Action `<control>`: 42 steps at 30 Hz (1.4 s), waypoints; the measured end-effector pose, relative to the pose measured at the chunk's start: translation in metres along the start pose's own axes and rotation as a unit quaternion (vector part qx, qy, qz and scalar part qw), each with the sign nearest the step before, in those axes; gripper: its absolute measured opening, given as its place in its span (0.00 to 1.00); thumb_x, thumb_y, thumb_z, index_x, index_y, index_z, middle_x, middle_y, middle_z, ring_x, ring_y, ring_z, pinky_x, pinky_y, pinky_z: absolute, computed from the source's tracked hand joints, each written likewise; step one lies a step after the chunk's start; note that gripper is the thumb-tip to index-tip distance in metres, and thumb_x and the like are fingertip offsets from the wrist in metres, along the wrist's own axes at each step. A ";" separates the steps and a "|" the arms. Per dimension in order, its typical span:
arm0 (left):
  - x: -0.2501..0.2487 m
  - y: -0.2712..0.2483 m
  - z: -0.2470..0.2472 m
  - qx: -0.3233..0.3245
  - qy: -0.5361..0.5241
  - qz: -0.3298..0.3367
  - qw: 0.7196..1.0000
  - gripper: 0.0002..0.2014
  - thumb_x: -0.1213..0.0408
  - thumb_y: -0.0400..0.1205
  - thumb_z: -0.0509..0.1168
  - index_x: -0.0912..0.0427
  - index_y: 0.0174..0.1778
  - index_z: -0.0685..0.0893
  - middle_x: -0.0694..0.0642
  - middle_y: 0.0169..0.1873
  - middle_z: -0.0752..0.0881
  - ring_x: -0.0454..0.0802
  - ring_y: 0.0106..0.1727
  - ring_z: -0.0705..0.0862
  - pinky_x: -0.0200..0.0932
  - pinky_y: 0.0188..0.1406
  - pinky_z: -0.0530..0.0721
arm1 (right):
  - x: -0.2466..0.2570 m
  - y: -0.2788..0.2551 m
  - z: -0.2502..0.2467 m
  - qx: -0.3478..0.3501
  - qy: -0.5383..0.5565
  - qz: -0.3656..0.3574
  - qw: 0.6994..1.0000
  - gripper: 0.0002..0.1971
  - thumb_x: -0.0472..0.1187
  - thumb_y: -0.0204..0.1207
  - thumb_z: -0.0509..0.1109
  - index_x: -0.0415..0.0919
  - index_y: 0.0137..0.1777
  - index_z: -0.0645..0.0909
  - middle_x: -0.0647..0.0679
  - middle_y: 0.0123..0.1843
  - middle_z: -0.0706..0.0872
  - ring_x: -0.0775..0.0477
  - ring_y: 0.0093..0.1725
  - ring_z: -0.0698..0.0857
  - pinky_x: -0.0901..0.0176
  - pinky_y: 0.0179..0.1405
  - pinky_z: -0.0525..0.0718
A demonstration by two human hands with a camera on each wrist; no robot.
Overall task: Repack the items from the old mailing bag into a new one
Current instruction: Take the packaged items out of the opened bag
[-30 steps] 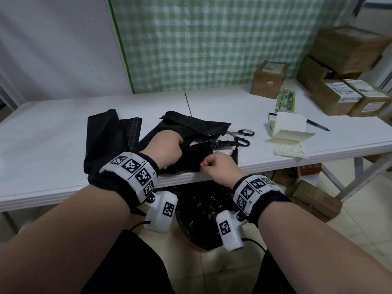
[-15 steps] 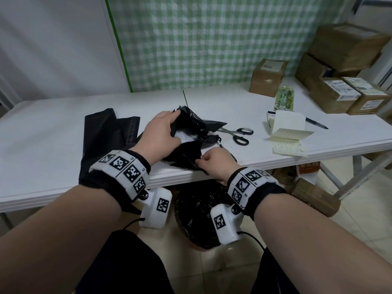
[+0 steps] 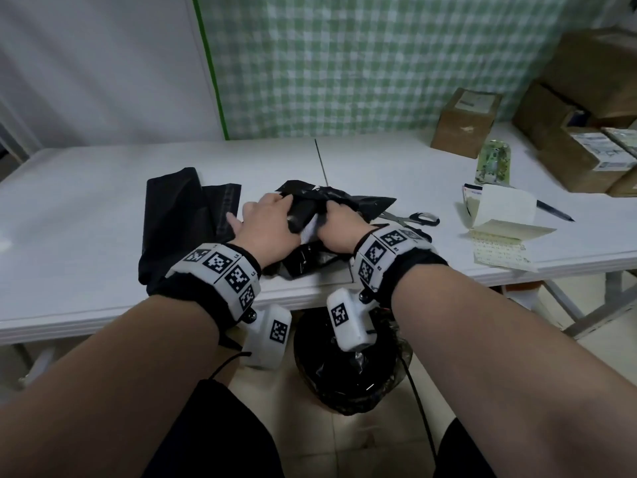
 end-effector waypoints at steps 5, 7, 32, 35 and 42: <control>0.020 0.030 0.009 0.116 -0.059 -0.056 0.990 0.42 0.46 0.64 0.70 0.32 0.75 0.61 0.58 0.74 0.70 0.64 0.72 0.71 0.60 0.74 0.69 | -0.002 0.029 0.006 0.014 0.008 0.047 0.999 0.23 0.41 0.79 0.59 0.33 0.72 0.72 0.36 0.70 0.78 0.35 0.69 0.77 0.50 0.68 0.77; 0.024 0.035 0.012 0.152 -0.123 -0.069 0.978 0.42 0.51 0.65 0.74 0.37 0.75 0.64 0.57 0.67 0.78 0.58 0.65 0.79 0.51 0.69 0.77 | -0.009 0.036 0.008 0.013 0.000 0.061 0.998 0.21 0.40 0.80 0.59 0.32 0.70 0.74 0.37 0.70 0.78 0.37 0.70 0.77 0.52 0.66 0.75; 0.031 0.007 0.006 0.112 -0.429 -0.106 0.890 0.09 0.77 0.74 0.64 0.57 0.36 0.78 0.54 0.25 0.83 0.48 0.24 0.83 0.34 0.20 0.80 | -0.035 0.023 0.044 0.072 0.433 0.158 0.885 0.06 0.39 0.70 0.70 0.48 0.36 0.76 0.48 0.44 0.80 0.47 0.46 0.81 0.52 0.59 0.84; 0.030 0.000 0.007 0.112 -0.462 -0.103 0.874 0.10 0.79 0.74 0.61 0.58 0.38 0.78 0.53 0.24 0.85 0.49 0.26 0.84 0.36 0.23 0.83 | -0.032 0.018 0.044 0.088 0.448 0.164 0.875 0.07 0.36 0.74 0.69 0.46 0.37 0.76 0.49 0.41 0.79 0.50 0.41 0.80 0.52 0.57 0.82; 0.025 -0.009 0.005 0.082 -0.544 -0.099 0.830 0.13 0.75 0.75 0.62 0.61 0.55 0.75 0.60 0.44 0.83 0.54 0.41 0.84 0.45 0.36 0.84 | -0.013 -0.006 0.030 0.103 0.423 0.190 0.880 0.25 0.43 0.62 0.79 0.32 0.58 0.82 0.36 0.59 0.84 0.36 0.58 0.85 0.42 0.64 0.82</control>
Point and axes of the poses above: each hand's wrist, its own y-axis towards the middle knuckle, its own z-axis out of the palm, x = y × z, the point moved 4 cm from there along y, towards the middle knuckle
